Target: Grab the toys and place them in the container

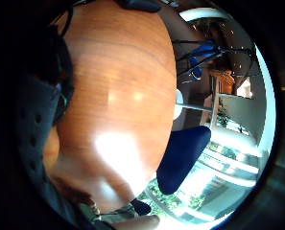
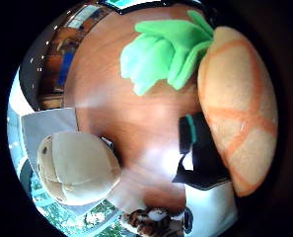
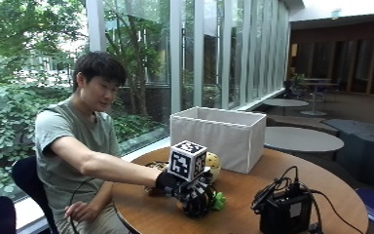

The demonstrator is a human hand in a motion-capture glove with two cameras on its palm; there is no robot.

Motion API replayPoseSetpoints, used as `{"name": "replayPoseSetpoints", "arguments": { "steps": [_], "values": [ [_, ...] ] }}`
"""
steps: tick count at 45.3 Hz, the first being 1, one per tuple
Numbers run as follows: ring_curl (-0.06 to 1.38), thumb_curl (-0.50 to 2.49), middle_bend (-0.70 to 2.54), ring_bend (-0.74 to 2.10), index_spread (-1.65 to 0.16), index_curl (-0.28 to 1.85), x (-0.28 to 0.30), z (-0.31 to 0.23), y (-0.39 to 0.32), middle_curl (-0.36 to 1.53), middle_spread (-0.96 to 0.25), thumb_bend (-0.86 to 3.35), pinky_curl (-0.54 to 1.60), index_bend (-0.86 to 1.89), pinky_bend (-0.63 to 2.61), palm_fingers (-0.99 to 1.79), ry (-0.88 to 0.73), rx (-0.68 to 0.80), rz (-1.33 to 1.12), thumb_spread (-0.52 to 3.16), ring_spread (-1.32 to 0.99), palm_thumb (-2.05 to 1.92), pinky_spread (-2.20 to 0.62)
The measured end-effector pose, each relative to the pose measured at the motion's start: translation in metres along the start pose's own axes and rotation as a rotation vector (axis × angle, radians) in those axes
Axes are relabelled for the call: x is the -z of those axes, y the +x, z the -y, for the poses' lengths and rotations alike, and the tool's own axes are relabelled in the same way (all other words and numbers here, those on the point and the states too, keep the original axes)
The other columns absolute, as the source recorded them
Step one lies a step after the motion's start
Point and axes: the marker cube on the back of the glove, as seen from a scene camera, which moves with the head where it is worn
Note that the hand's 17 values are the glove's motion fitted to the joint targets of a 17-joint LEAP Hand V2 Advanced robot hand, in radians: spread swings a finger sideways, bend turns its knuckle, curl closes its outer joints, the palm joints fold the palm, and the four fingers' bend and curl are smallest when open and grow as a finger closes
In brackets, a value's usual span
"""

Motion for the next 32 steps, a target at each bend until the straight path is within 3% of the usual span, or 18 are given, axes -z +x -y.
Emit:
{"name": "replayPoseSetpoints", "arguments": {
  "steps": [6,14,19,32],
  "values": [
    [0.4,0.36,0.44,1.25,-0.27,0.11,0.004,0.01,0.004,0.41,-0.15,0.21,0.39,0.19,1.34,0.71,0.05,0.043,0.066,1.39,-0.28,0.46,-0.33],
    [0.43,0.49,0.58,1.25,-0.3,0.16,0.029,0.018,0.017,0.5,-0.25,0.23,0.39,0.28,1.25,0.9,-0.01,0.086,0.177,1.15,-0.34,0.63,-0.35],
    [0.44,0.55,0.67,1.23,-0.32,0.2,0.085,0.025,0.038,0.56,-0.28,0.21,0.39,0.35,1.19,0.98,0.01,0.068,0.227,1.03,-0.36,0.66,-0.36],
    [0.48,0.69,0.78,1.22,-0.36,0.3,0.22,-0.028,0.016,0.67,-0.31,0.17,0.41,0.54,1.11,1.02,0.254,0.212,0.096,0.78,-0.37,0.67,-0.36]
  ]
}}
